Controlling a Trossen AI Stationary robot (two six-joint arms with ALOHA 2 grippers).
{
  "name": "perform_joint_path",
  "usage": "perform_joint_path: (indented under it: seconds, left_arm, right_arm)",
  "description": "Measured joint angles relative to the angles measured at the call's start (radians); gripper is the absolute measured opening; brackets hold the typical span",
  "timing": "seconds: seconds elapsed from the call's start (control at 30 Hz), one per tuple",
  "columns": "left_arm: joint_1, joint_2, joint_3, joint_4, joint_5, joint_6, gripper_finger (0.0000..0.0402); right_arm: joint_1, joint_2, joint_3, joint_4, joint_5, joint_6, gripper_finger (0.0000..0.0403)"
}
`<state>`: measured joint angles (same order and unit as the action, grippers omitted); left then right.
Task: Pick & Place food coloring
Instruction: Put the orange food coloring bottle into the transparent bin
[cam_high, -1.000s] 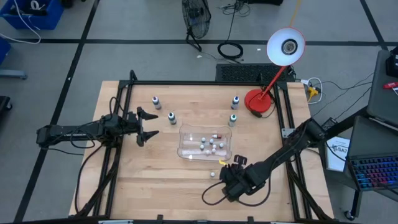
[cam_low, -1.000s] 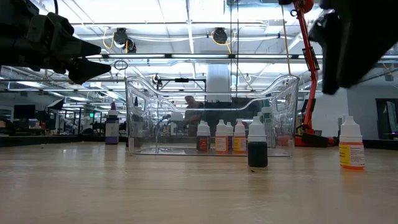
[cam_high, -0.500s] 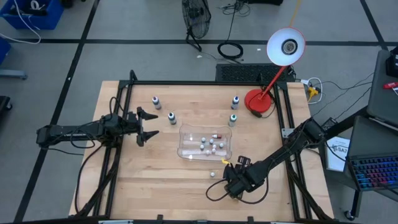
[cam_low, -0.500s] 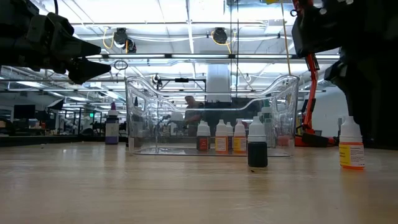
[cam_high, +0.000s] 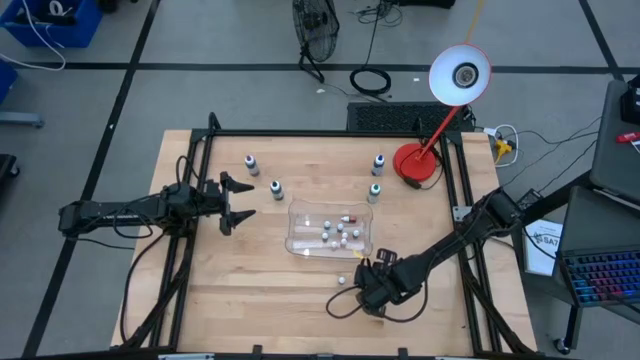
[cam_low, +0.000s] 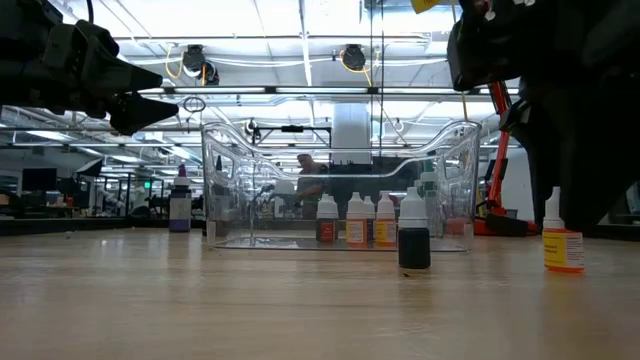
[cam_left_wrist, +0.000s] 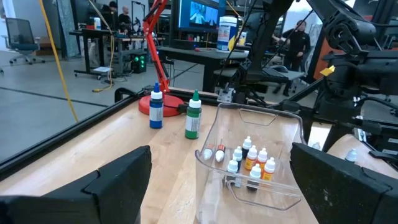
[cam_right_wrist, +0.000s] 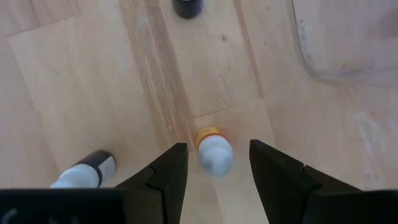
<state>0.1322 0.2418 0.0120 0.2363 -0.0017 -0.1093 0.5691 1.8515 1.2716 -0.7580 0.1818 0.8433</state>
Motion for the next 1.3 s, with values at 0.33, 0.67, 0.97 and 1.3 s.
perform_joint_path:
  seconds: [0.33, 0.67, 0.97, 1.3]
  left_arm:
    - [0.000, 0.000, 0.000, 0.000, 0.000, 0.000, 0.0379]
    - [0.000, 0.000, 0.000, 0.000, 0.000, 0.000, 0.0379]
    - [0.000, 0.000, 0.000, 0.000, 0.000, 0.000, 0.0379]
    - [0.000, 0.000, 0.000, 0.000, 0.000, 0.000, 0.0379]
  right_arm:
    - [-0.006, 0.000, 0.000, -0.001, 0.000, -0.015, 0.0152]
    - [-0.007, -0.001, -0.012, 0.012, 0.000, -0.019, 0.0102]
    - [-0.012, -0.012, -0.090, 0.089, -0.014, -0.078, 0.0054]
    - [-0.012, -0.158, -0.094, 0.160, 0.079, -0.188, 0.0054]
